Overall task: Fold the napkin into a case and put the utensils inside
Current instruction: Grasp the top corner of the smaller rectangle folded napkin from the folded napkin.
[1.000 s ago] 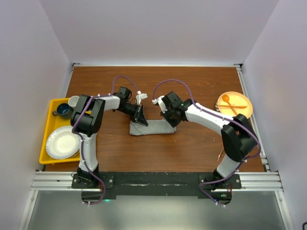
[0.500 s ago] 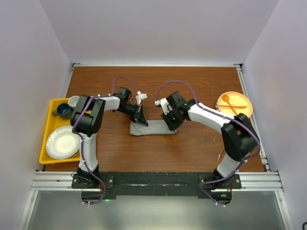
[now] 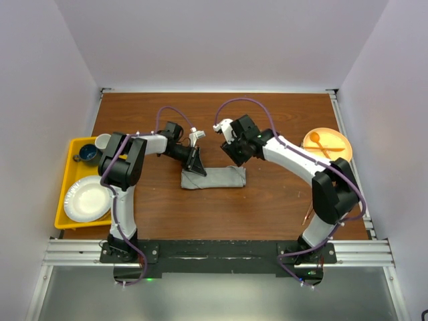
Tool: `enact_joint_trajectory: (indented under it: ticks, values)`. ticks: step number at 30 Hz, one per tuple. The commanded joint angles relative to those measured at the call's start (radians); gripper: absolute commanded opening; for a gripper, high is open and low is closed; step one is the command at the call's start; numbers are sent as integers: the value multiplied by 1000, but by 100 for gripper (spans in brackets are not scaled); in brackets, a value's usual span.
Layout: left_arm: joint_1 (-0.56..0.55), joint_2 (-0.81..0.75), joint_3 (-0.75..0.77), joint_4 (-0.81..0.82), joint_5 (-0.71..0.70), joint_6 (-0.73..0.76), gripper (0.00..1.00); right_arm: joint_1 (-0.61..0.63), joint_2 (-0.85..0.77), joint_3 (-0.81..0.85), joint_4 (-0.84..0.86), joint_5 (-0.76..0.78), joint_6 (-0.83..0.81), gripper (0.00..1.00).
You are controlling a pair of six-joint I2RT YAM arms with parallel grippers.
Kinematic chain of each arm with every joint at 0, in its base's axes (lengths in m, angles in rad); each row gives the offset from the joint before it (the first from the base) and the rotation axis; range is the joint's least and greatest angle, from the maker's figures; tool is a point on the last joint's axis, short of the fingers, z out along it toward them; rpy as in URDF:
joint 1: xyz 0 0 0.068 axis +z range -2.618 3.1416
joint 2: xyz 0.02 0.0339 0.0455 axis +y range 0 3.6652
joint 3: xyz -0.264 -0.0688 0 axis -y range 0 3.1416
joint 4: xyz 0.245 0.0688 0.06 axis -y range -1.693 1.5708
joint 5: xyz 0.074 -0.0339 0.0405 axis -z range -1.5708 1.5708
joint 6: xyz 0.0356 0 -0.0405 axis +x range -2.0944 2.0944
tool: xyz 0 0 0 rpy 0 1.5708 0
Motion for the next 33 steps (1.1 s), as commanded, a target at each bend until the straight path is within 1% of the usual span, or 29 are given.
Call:
enact_joint_trajectory:
  ticks: [1, 6, 7, 8, 13, 17, 23, 30, 33]
  values:
    - [-5, 58, -51, 2, -184, 47, 0, 74, -3, 12, 16, 162, -42, 49]
    - [-5, 57, -53, 15, -184, 41, 0, 148, 0, -51, 63, 290, -68, 43]
    - [-5, 57, -54, 15, -185, 41, 0, 154, 6, -54, 72, 300, -68, 40]
    - [-5, 54, -56, 17, -188, 43, 0, 162, 13, -56, 72, 306, -65, 39]
    - [-5, 55, -60, 17, -190, 49, 0, 173, 34, -88, 117, 338, -73, 36]
    - [-5, 55, -68, 25, -190, 46, 0, 174, 48, -111, 151, 357, -88, 32]
    - [-5, 51, -76, 28, -194, 47, 0, 179, 59, -126, 169, 347, -97, 31]
    - [-4, 52, -80, 25, -193, 52, 0, 179, 28, -54, 82, 308, -62, 36]
    - [-4, 55, -80, 26, -191, 52, 0, 180, 19, -28, 59, 263, -50, 37]
